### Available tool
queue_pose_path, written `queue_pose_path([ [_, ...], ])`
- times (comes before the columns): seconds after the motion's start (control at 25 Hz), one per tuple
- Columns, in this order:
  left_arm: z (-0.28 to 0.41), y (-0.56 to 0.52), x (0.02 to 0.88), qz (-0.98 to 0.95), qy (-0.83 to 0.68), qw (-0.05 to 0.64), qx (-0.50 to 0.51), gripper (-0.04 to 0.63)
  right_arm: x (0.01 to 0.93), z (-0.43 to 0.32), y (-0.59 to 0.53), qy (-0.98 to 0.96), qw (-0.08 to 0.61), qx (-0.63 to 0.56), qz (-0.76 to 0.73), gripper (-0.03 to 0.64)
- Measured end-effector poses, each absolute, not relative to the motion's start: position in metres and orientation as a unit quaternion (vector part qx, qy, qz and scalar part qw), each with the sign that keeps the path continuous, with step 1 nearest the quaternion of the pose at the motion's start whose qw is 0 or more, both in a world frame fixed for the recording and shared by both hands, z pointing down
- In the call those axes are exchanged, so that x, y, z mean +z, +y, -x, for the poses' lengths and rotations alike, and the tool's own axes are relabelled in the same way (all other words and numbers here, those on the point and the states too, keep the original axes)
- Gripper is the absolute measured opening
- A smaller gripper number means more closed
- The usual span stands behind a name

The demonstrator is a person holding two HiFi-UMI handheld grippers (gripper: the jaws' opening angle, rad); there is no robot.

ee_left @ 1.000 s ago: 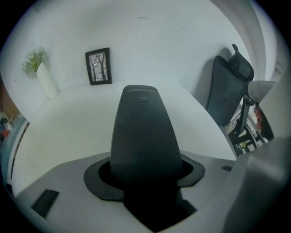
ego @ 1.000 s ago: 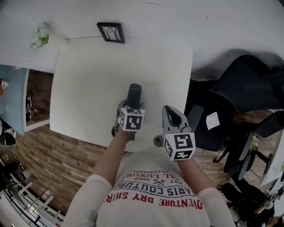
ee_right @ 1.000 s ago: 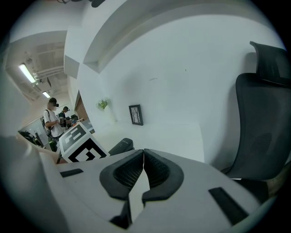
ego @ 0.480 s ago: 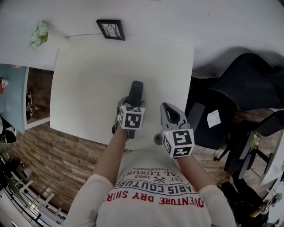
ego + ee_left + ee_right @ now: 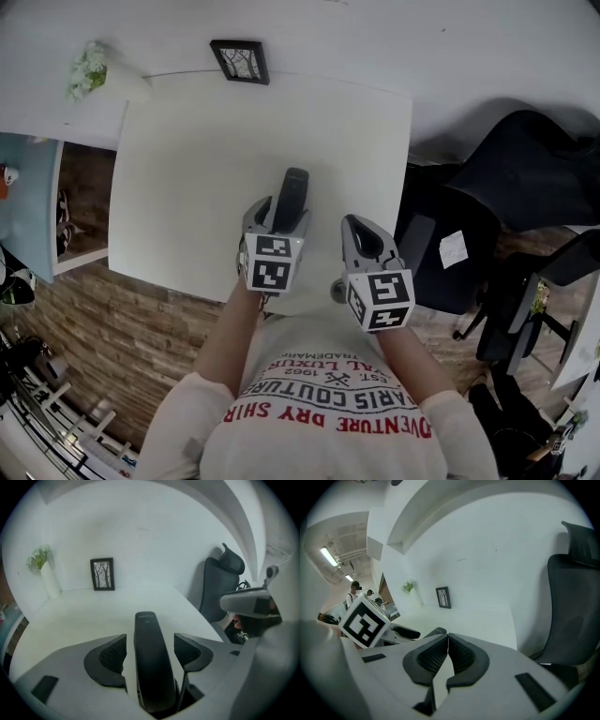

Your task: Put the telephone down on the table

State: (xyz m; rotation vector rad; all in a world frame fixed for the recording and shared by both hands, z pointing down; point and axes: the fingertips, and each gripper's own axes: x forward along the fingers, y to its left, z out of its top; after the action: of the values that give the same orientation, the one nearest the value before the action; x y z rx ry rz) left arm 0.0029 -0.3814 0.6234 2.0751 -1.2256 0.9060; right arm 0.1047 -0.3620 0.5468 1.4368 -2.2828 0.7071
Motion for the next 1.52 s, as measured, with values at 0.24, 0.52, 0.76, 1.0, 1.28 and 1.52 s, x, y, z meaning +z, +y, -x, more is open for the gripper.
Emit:
queue_pose_path([
  [0.24,-0.001,-0.376,0.558,-0.795,-0.482,0.281,0.237,0.211,0.534,-0.100,-0.357,-0.800,0.170,0.239,-0.523,0.025],
  [0.52,0.007,-0.356,0.513,-0.830,-0.458,0.245,0.203,0.025,0.508,-0.083,-0.335,-0.799,0.148,0.207,-0.544,0.025],
  [0.76,0.012,-0.345,0.476,-0.854,-0.450,0.198,0.167,0.025,0.479,-0.075,-0.319,-0.799,0.120,0.173,-0.563,0.025],
  [1.0,0.019,-0.336,0.412,-0.874,-0.459,0.125,0.097,0.025,0.421,-0.075,-0.315,-0.807,0.062,0.105,-0.577,0.025],
  [1.28,0.032,-0.329,0.334,-0.875,-0.483,0.019,-0.004,0.025,0.365,-0.085,-0.312,-0.798,0.013,0.014,-0.603,0.025],
  [1.52,0.037,-0.327,0.332,-0.878,-0.479,0.013,0.002,0.025,0.353,-0.088,-0.309,-0.792,0.029,-0.015,-0.609,0.025],
])
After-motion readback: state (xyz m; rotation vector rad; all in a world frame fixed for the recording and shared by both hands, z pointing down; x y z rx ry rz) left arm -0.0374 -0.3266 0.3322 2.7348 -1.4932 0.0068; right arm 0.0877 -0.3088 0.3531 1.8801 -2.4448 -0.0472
